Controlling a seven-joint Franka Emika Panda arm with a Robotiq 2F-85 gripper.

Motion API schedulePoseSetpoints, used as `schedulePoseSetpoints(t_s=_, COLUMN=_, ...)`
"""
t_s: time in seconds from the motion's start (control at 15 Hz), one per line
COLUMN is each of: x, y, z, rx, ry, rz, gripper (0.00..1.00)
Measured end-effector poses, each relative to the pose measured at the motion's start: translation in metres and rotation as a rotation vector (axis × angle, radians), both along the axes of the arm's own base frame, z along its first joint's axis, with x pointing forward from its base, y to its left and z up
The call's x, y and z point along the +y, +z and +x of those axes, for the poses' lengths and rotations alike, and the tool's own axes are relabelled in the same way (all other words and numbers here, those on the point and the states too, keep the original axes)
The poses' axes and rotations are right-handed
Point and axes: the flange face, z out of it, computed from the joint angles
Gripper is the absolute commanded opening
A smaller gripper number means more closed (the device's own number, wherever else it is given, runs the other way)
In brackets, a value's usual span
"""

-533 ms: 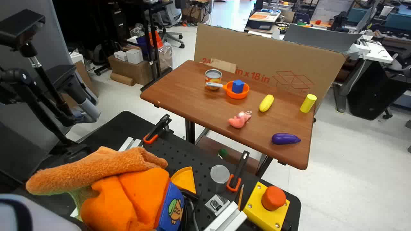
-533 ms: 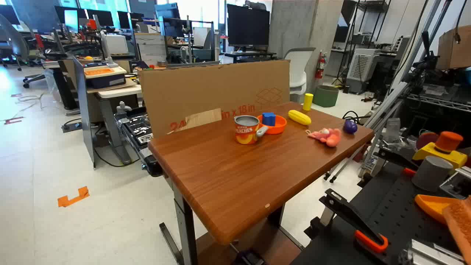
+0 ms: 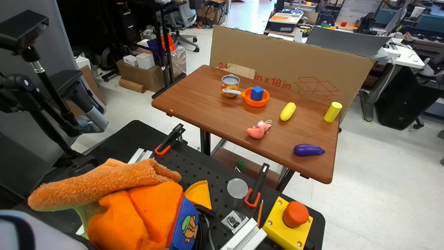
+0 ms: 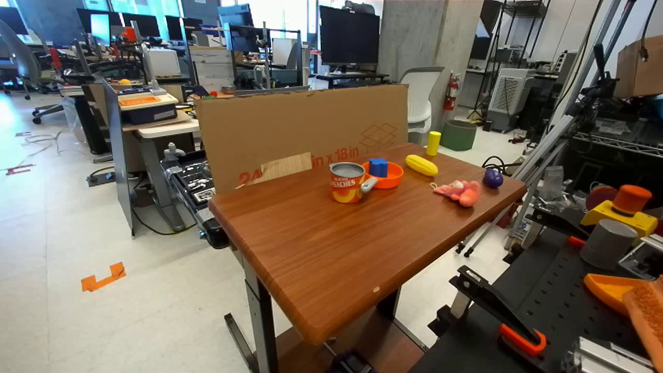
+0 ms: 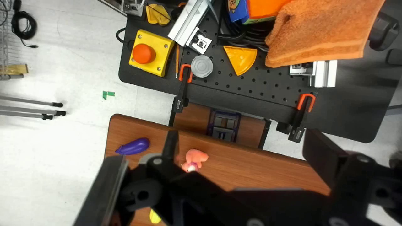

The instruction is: Move the pink plush toy

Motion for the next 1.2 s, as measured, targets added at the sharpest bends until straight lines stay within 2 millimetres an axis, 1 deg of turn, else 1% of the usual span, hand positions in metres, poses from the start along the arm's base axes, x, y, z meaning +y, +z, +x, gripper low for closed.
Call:
schedulePoseSetpoints(t_s=0.73, x=0.0, y=0.0, z=0.002, rx=-0.015, ry=-0.01, rz=0.002, gripper=1.0)
schedulePoseSetpoints(t_s=0.87, x=-0.003, y=-0.001, z=0.01, rx=-0.053, ry=-0.029, rz=0.011, gripper=1.0)
schedulePoseSetpoints(t_s=1.0, x=-0.009, y=-0.006, z=0.025, rx=-0.108, ry=-0.05, rz=0.026, gripper=1.0)
schedulePoseSetpoints(t_s=1.2, x=-0.025, y=-0.023, z=0.052, rx=-0.171, ry=-0.105, rz=0.044, gripper=1.0)
